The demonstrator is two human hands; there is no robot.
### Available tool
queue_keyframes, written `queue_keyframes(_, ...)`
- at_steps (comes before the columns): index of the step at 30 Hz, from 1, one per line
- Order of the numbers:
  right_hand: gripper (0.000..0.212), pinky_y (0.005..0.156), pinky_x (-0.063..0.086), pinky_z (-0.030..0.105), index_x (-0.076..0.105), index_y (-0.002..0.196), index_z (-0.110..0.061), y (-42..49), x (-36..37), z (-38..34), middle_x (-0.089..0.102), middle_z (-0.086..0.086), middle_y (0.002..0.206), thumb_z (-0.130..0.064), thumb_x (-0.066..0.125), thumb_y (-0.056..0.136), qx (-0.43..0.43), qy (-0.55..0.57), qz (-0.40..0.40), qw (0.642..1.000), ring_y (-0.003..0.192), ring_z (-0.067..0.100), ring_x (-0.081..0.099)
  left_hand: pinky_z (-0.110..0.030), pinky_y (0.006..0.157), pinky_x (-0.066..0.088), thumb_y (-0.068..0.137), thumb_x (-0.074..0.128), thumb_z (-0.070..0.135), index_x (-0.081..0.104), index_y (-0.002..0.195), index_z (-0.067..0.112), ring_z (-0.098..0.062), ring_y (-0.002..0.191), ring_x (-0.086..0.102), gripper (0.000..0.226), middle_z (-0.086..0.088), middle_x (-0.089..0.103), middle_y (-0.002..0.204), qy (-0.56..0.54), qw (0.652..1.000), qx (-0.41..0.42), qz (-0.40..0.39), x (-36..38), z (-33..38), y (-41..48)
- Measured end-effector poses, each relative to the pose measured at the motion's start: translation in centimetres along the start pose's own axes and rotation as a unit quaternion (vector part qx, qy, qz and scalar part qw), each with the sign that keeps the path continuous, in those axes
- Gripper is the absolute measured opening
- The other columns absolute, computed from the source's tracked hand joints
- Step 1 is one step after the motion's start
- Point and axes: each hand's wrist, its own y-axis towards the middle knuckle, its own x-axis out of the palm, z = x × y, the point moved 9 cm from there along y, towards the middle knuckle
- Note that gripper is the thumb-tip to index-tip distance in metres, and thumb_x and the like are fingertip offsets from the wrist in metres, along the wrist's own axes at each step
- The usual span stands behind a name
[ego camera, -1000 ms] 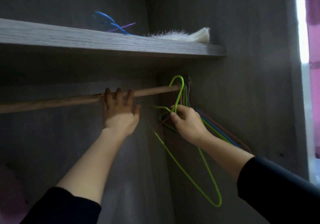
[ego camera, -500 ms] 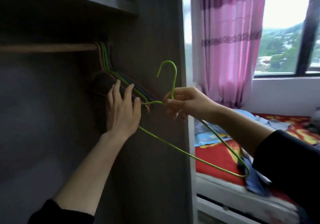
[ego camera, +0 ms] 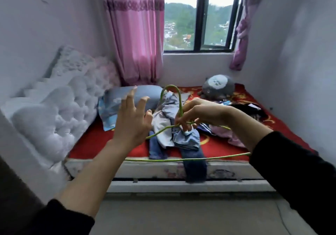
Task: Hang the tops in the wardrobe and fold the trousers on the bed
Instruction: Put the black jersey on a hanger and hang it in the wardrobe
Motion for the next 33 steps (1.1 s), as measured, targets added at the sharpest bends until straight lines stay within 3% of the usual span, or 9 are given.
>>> queue_keyframes(3,0.01,0.062,0.04,0.031,0.072,0.087,0.0,-2.3,-4.5,8.0,0.064,0.013,0.072,-0.005,0.066,0.081,0.054,0.019,0.043,0.997,0.066,0.023,0.055,-0.048,0.111,0.023,0.087,0.04,0.03,0.055,0.124,0.011,-0.036,0.134,0.023,0.044,-0.019,0.025,0.149,-0.036,0.997,-0.009,-0.064,8.7,5.8,1.7)
queue_keyframes(7,0.01,0.067,0.04,0.037,0.07,0.086,0.002,-5.0,-9.6,17.4,0.064,0.012,0.069,-0.004,0.064,0.082,0.116,0.009,0.101,0.988,0.067,0.027,0.056,-0.042,0.116,0.014,0.094,0.044,0.032,0.045,0.134,0.018,-0.029,0.14,0.01,0.042,-0.012,0.013,0.152,-0.078,0.98,-0.033,-0.181,20.2,11.9,2.8)
queue_keyframes(13,0.007,0.047,0.039,0.017,0.069,0.087,-0.005,-7.6,-16.5,27.9,0.063,0.008,0.07,-0.004,0.062,0.086,0.188,0.046,0.192,0.962,0.057,0.011,0.053,-0.041,0.115,0.014,0.096,0.04,0.034,0.04,0.139,0.018,-0.032,0.141,0.012,0.045,-0.016,0.013,0.154,-0.095,0.938,-0.07,-0.325,33.4,17.9,3.2)
queue_keyframes(22,0.003,0.044,0.039,0.015,0.063,0.085,-0.007,-2.9,-27.3,41.9,0.06,0.006,0.067,-0.007,0.061,0.087,0.263,0.105,0.257,0.924,0.054,0.009,0.053,-0.042,0.114,0.02,0.096,0.039,0.033,0.044,0.135,0.017,-0.034,0.138,0.018,0.043,-0.017,0.019,0.151,-0.113,0.908,-0.062,-0.398,51.5,22.8,10.5)
queue_keyframes(26,0.015,0.047,0.042,0.024,0.06,0.071,-0.016,1.0,-32.9,48.0,0.061,0.001,0.062,-0.02,0.065,0.084,0.31,0.093,0.28,0.904,0.056,0.014,0.054,-0.042,0.113,0.022,0.096,0.039,0.032,0.041,0.138,0.016,-0.032,0.139,0.018,0.045,-0.015,0.019,0.151,-0.113,0.892,-0.079,-0.43,58.9,24.0,14.8)
queue_keyframes(29,0.024,0.043,0.037,0.022,0.053,0.064,-0.016,2.9,-36.1,52.0,0.053,0.0,0.057,-0.02,0.065,0.084,0.331,0.103,0.3,0.889,0.054,0.014,0.048,-0.043,0.111,0.024,0.096,0.039,0.031,0.039,0.139,0.015,-0.031,0.139,0.017,0.046,-0.015,0.019,0.151,-0.114,0.883,-0.086,-0.447,63.5,24.8,17.5)
queue_keyframes(33,0.037,0.05,0.032,0.025,0.045,0.053,-0.019,4.6,-40.4,57.2,0.042,-0.011,0.041,-0.022,0.066,0.084,0.357,0.117,0.328,0.867,0.048,0.011,0.039,-0.041,0.111,0.025,0.095,0.041,0.029,0.042,0.136,0.014,-0.033,0.138,0.018,0.044,-0.017,0.021,0.15,-0.112,0.873,-0.098,-0.464,69.1,25.8,20.0)
